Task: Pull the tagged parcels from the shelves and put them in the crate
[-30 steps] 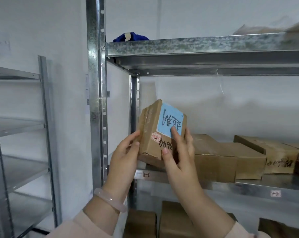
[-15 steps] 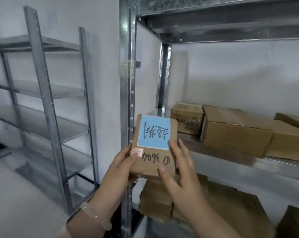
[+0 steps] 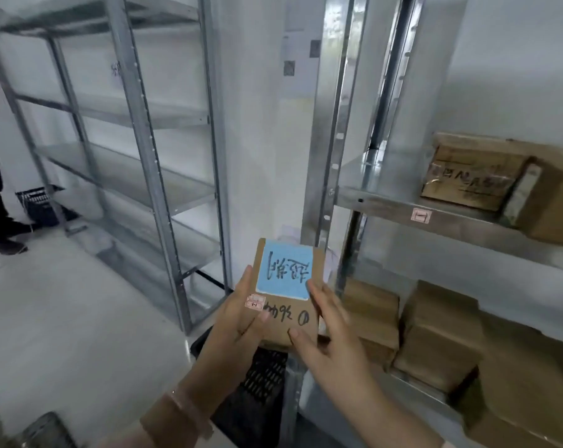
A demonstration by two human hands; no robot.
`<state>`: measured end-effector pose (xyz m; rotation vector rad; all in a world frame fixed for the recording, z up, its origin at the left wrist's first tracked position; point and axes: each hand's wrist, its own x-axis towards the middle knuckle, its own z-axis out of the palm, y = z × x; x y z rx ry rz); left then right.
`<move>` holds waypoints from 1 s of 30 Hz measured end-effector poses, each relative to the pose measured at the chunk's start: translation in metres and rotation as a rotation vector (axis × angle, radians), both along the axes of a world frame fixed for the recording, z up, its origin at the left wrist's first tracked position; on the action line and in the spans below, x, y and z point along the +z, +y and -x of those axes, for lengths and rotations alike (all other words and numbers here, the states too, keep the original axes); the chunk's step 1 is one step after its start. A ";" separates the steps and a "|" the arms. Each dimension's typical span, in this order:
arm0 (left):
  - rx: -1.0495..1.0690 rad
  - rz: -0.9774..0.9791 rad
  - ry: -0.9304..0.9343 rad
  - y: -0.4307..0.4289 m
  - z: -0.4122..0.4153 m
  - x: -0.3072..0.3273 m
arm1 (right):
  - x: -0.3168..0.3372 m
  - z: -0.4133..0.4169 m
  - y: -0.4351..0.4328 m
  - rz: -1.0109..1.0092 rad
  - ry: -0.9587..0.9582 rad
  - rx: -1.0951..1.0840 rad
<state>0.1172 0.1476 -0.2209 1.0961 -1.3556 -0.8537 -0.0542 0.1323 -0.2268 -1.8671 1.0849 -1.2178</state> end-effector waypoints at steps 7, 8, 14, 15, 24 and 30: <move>0.013 -0.110 -0.080 -0.034 -0.110 -0.045 | -0.037 -0.101 -0.030 -0.110 0.100 -0.066; 0.001 -0.123 -0.094 -0.039 -0.126 -0.052 | -0.042 -0.116 -0.034 -0.134 0.109 -0.063; -0.063 -0.214 -0.172 -0.072 -0.195 -0.083 | -0.069 -0.184 -0.058 -0.248 0.165 -0.123; -0.076 -0.233 -0.150 -0.078 -0.201 -0.088 | -0.074 -0.190 -0.061 -0.270 0.175 -0.130; -0.150 -0.434 -0.046 -0.152 -0.220 -0.147 | -0.121 -0.198 -0.120 -0.415 0.310 -0.189; -0.180 -0.571 -0.056 -0.223 -0.219 -0.208 | -0.173 -0.186 -0.192 -0.594 0.356 -0.281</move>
